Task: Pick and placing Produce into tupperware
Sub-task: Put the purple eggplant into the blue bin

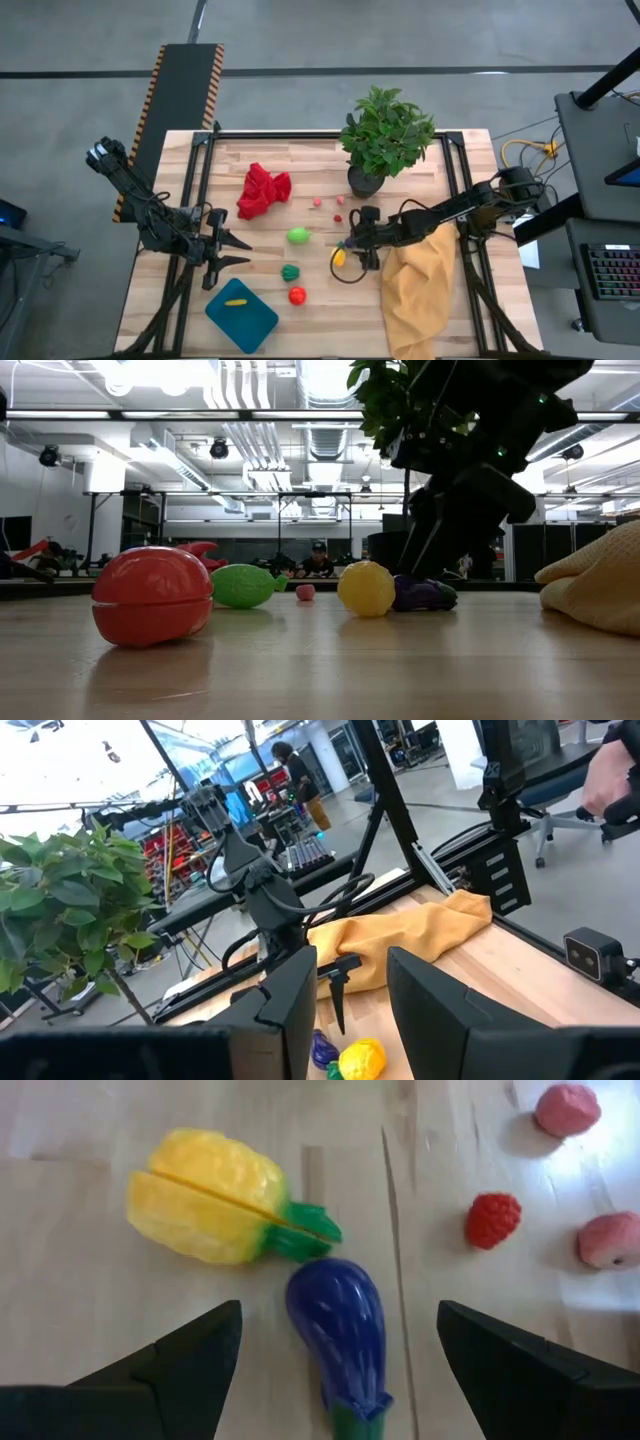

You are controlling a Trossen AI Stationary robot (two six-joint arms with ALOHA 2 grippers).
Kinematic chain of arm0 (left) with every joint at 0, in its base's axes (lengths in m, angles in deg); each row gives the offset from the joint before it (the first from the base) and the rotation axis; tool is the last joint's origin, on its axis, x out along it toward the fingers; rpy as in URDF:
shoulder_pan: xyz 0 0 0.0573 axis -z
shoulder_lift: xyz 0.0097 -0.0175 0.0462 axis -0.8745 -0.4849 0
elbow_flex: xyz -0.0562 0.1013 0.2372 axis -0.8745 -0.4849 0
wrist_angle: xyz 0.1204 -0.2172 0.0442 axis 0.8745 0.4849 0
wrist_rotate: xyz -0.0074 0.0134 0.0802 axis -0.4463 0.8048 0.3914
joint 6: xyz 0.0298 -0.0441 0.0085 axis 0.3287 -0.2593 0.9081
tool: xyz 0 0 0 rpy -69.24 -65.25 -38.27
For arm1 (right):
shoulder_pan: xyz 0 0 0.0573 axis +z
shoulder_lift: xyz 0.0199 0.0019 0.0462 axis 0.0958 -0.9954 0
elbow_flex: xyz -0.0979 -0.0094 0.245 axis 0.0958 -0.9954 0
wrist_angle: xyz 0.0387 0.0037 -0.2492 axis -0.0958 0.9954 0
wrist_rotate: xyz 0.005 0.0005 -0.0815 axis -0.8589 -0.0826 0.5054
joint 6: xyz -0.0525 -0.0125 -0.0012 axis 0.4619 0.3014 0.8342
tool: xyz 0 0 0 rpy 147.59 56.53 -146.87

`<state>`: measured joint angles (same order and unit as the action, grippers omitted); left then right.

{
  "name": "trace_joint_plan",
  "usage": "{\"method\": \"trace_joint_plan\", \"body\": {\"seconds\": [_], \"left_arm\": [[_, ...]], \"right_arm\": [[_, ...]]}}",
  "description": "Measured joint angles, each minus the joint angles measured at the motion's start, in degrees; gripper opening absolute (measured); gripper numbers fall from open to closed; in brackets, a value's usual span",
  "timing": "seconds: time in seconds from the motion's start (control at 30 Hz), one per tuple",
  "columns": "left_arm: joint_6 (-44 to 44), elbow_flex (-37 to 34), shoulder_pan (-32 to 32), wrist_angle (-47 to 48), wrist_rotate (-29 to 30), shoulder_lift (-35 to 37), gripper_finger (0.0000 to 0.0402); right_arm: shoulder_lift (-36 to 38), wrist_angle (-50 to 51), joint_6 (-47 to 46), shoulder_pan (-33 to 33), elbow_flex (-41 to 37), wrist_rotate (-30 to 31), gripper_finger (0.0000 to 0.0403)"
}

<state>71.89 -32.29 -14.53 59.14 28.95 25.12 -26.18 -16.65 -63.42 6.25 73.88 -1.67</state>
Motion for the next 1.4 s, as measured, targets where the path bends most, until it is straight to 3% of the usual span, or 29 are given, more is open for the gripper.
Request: {"method": "trace_joint_plan", "body": {"seconds": [0.47, 1.13, 1.23, 1.4], "left_arm": [[0.0, 0.0, 0.0, 0.0, 0.2, -0.2, 0.0109], [0.0, -0.1, 0.0, 0.0, 0.3, -0.1, 0.0109], [0.0, -0.1, 0.0, 0.0, 1.0, -0.1, 0.0109], [-0.1, -0.1, 0.0, 0.0, 1.3, -0.1, 0.0109]], "right_arm": [[-4.7, -2.6, -0.9, -1.0, -2.2, 0.4, 0.0327], [-5.0, -4.6, 0.4, -1.0, -2.2, -0.1, 0.0326], [-5.0, -4.5, 0.4, -1.0, -2.2, -0.1, 0.031], [-5.1, -4.5, 0.2, -1.0, -2.2, -0.6, 0.0244]]}}
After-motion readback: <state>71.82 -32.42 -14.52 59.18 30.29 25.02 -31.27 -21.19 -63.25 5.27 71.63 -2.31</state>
